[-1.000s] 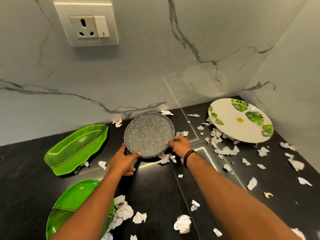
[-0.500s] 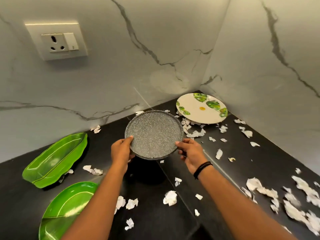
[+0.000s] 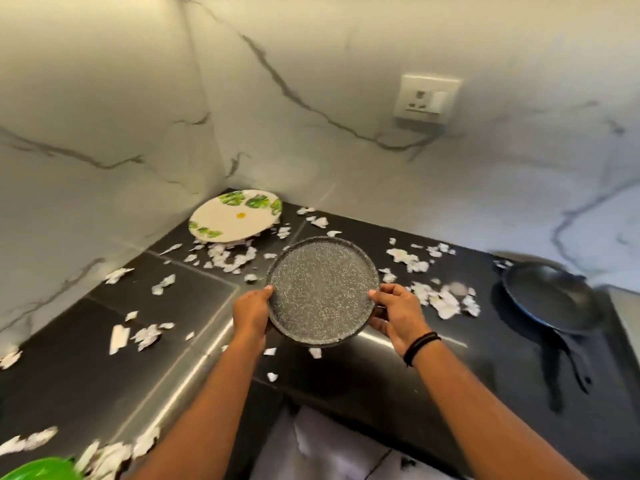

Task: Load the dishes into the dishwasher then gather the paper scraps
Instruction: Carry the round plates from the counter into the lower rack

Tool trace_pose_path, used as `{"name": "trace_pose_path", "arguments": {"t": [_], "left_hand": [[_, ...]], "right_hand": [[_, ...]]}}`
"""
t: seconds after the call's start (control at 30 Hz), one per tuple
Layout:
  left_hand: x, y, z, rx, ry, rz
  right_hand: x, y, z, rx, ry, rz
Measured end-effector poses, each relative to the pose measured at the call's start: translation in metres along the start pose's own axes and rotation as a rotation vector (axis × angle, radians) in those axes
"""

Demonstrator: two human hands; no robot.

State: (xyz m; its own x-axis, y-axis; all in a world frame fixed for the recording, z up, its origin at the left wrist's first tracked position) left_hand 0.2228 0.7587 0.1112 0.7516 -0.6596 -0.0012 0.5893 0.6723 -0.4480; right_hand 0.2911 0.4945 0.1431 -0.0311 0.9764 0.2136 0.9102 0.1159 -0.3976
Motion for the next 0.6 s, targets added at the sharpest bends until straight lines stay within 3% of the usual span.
{"name": "trace_pose_path", "arguments": {"t": [0.37,0.6], "left_hand": [[0.181,-0.196,-0.091,-0.024,0.359,-0.599],[0.248,-0.315,-0.168,-0.012,0.608,-0.905]], "right_hand": [[-0.269,-0.102,0.022,-0.101,0.247,0.75],[-0.398,-0.214,0.074,-0.11,0.488,1.032]]}}
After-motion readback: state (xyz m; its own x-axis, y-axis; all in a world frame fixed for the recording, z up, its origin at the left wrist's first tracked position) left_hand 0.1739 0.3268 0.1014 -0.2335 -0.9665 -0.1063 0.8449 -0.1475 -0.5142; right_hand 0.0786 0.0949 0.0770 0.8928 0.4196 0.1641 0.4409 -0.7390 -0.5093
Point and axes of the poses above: each hand's wrist, its own y-axis towards the middle knuckle, its own x-axis out of the palm, z = x × y, the point moved 4 cm from there along y, towards the middle knuckle, and after that the axes turned 2 degrees about z, right-handed, at the moved point
